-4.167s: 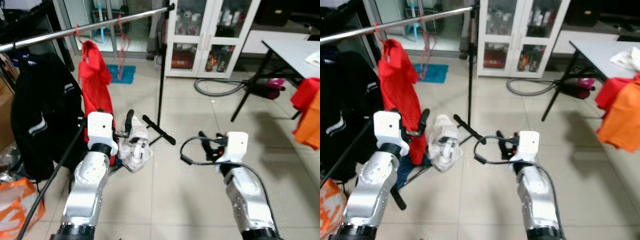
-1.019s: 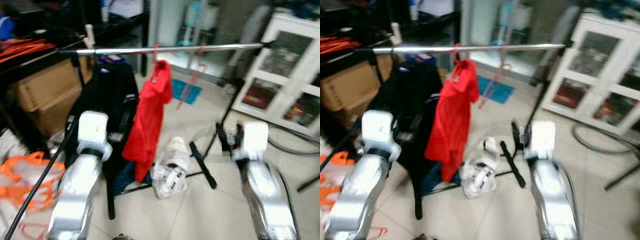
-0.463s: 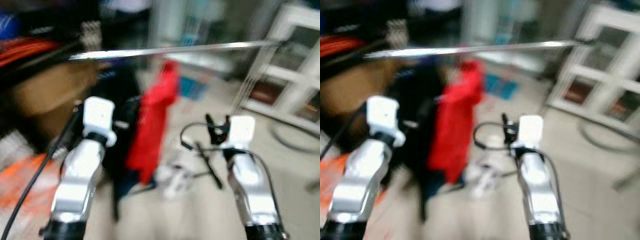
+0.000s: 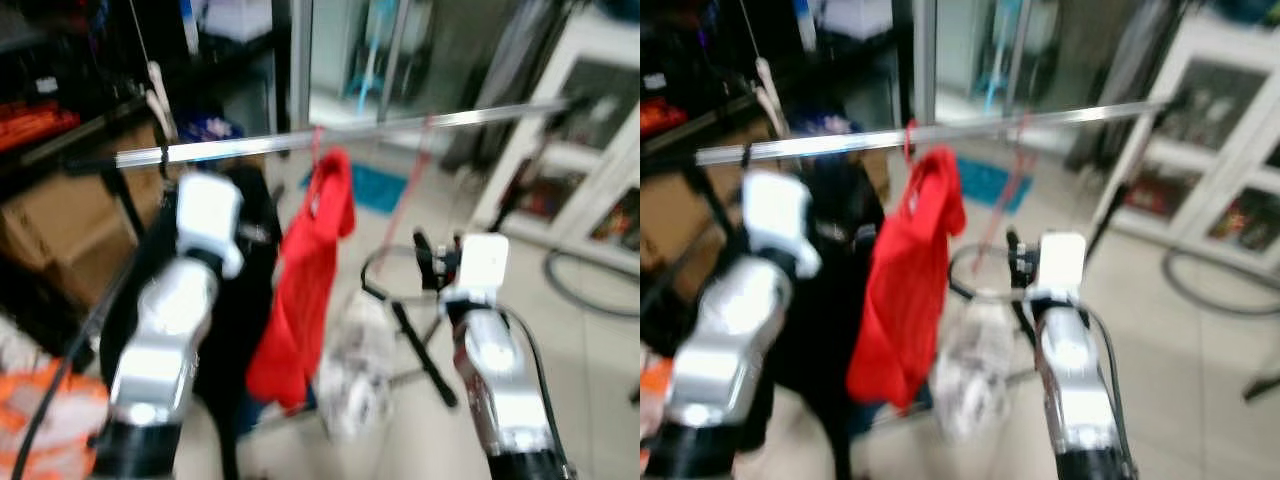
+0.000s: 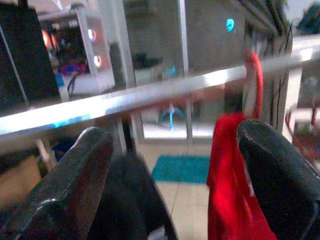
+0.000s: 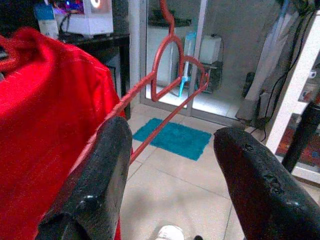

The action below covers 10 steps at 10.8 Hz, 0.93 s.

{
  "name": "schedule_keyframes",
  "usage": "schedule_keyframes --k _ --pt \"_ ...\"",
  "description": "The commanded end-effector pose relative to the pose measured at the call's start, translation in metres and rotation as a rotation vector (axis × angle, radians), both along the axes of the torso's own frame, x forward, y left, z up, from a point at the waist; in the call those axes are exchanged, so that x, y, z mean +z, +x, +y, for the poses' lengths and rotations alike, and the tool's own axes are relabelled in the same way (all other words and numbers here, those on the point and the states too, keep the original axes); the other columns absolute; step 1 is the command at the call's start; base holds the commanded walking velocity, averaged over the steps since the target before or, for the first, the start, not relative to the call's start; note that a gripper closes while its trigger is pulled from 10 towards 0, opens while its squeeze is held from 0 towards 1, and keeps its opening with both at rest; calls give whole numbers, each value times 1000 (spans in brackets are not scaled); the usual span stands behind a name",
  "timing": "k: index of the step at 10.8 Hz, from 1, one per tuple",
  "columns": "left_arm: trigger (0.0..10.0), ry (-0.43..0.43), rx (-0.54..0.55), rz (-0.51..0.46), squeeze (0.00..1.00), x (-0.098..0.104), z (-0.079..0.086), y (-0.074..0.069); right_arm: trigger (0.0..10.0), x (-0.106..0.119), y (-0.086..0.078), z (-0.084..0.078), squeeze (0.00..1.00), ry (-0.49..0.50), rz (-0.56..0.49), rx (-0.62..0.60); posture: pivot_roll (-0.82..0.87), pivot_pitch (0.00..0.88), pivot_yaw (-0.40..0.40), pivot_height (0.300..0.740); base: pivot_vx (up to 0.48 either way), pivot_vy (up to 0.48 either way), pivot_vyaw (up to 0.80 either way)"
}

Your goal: Hang hanger

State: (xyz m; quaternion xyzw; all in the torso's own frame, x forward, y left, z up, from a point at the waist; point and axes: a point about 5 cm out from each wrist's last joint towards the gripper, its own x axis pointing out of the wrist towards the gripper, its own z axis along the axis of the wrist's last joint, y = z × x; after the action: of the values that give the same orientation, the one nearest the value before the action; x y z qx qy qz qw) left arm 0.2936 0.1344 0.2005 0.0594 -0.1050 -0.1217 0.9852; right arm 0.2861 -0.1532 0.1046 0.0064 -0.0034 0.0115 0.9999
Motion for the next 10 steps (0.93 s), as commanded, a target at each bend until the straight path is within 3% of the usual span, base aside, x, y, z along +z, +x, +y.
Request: schedule_keyframes --k 1,2,5,6,10 --pt "10000 -37 -100 -84 0 26 -20 -7 10000 3 -1 -9 0 -7 -16 -30 42 0 -15 740 0 0 0" --pt "10000 -34 -125 -85 0 28 -24 -9 10000 2 -2 -10 0 -7 -15 -30 42 0 -15 740 0 0 0" --pt "10000 -119 -30 131 0 -5 -15 9 10000 0 0 -7 0 -6 -6 -17 46 0 -20 740 0 0 0" --pt "10000 -128 -8 158 0 -10 -15 15 10000 0 0 -7 0 -6 -6 -15 41 0 -21 740 0 0 0" --pt "10000 -51 -53 238 0 -26 -38 60 10000 0 -6 -7 0 -17 4 -4 -7 0 -26 740 0 0 0"
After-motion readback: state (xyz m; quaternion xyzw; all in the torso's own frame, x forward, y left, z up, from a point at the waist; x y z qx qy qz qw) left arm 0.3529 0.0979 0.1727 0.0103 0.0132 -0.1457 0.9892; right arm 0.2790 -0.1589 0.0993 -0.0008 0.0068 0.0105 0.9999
